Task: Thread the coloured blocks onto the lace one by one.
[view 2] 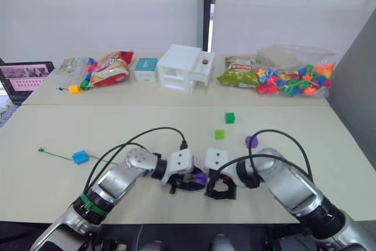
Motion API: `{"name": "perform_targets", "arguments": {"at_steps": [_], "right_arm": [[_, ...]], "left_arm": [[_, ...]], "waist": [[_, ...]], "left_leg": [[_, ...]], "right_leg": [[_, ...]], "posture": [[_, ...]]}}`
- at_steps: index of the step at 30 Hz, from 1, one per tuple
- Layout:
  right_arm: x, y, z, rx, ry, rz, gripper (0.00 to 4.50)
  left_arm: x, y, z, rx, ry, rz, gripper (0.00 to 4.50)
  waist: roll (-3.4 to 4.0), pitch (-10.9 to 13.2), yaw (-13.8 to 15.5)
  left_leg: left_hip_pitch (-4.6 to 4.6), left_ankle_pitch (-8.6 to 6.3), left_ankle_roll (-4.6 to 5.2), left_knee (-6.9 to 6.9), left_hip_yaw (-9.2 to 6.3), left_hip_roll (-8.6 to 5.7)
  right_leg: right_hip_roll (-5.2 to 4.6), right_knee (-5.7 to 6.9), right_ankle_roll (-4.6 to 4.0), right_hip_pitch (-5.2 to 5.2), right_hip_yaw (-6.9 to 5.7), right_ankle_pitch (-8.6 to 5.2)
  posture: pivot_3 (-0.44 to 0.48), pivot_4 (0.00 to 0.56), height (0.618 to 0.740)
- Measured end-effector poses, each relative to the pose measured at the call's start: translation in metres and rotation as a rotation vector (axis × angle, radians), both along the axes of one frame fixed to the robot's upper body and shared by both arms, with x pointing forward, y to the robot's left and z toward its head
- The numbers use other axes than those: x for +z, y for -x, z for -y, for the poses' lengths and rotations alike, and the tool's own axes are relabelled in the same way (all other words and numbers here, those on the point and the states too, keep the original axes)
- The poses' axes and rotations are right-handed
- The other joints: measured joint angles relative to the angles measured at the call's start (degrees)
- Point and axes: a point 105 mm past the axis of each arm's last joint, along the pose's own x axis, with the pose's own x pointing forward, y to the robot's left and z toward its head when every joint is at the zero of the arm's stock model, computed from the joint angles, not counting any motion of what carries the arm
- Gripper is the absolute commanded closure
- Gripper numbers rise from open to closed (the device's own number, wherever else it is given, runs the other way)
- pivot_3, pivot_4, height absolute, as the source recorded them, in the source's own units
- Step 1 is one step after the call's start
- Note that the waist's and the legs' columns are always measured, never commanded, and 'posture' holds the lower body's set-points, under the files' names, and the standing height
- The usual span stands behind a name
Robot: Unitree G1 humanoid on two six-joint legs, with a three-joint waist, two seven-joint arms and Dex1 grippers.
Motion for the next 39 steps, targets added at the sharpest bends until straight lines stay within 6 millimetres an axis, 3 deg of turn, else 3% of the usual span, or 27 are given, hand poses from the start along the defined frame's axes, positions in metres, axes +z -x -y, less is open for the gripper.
{"name": "perform_targets", "arguments": {"at_steps": [10, 14, 17, 21, 32, 34, 36, 38, 39], "right_arm": [[-0.002, 0.002, -0.001, 0.052, 0.000, 0.008, 4.47], [-0.002, 0.002, 0.000, 0.058, 0.005, 0.015, 4.50], [-0.001, 0.001, 0.000, 0.059, 0.005, 0.018, 4.50], [0.000, 0.001, 0.000, 0.057, 0.008, 0.017, 4.50], [0.004, 0.003, -0.003, 0.069, 0.020, 0.013, 4.50], [0.005, 0.003, -0.004, 0.073, 0.020, 0.016, 4.50], [0.007, 0.002, -0.005, 0.079, 0.019, 0.023, 4.50], [0.009, 0.002, -0.006, 0.083, 0.018, 0.027, 4.50], [0.008, 0.002, -0.006, 0.083, 0.018, 0.025, 4.50]], "left_arm": [[0.000, 0.001, -0.005, -0.008, -0.016, -0.007, 3.12], [0.000, 0.001, -0.007, -0.008, -0.021, -0.008, 3.12], [0.002, -0.001, -0.022, 0.005, -0.043, -0.003, 3.12], [0.006, -0.006, -0.074, 0.089, -0.099, -0.018, 3.12], [0.029, -0.017, -0.292, 0.527, -0.441, 0.029, 3.12], [0.030, -0.017, -0.313, 0.580, -0.469, 0.045, 3.12], [0.031, -0.018, -0.321, 0.594, -0.478, 0.063, 3.12], [0.032, -0.020, -0.322, 0.598, -0.470, 0.076, 2.09], [0.033, -0.022, -0.320, 0.601, -0.454, 0.081, 1.87]], "waist": [[0.00, 0.0, 0.0], [0.00, 0.0, 0.0], [0.00, 0.0, -0.3], [0.00, 0.0, -0.9], [0.05, 0.0, -1.7], [0.06, 0.0, -1.6], [0.06, 0.0, -1.5], [0.06, 0.0, -1.4], [0.06, 0.0, -1.4]], "left_leg": [[0.07, 0.00, 0.00, 0.01, 0.00, 0.00], [0.06, 0.00, 0.00, 0.01, 0.00, 0.00], [0.07, 0.00, 0.00, 0.00, 0.00, 0.02], [0.09, 0.00, 0.00, -0.04, -0.01, 0.05], [0.20, 0.00, 0.00, -0.19, 0.04, 0.09], [0.19, 0.00, 0.00, -0.18, 0.07, 0.08], [0.18, 0.00, 0.00, -0.17, 0.07, 0.08], [0.17, 0.00, 0.00, -0.17, 0.07, 0.08], [0.16, 0.00, 0.00, -0.16, 0.07, 0.08]], "right_leg": [[0.00, 0.00, 0.00, 0.07, 0.00, 0.00], [0.00, 0.01, 0.00, 0.06, 0.00, 0.00], [0.01, 0.04, 0.00, 0.03, 0.00, 0.00], [0.04, 0.06, -0.01, 0.00, 0.00, 0.00], [0.05, 0.06, -0.04, -0.03, 0.00, -0.03], [0.03, 0.06, -0.04, -0.02, 0.00, -0.03], [0.02, 0.07, -0.04, -0.02, 0.00, -0.03], [0.02, 0.08, -0.04, -0.03, 0.00, -0.03], [0.02, 0.10, -0.04, -0.03, -0.01, -0.03]], "posture": [[0.000, 0.150, 0.740], [0.000, 0.150, 0.740], [0.000, 0.150, 0.740], [0.000, 0.150, 0.740], [0.000, 0.150, 0.740], [0.000, 0.150, 0.740], [0.000, 0.150, 0.740], [0.000, 0.150, 0.740], [0.000, 0.150, 0.740]]}}
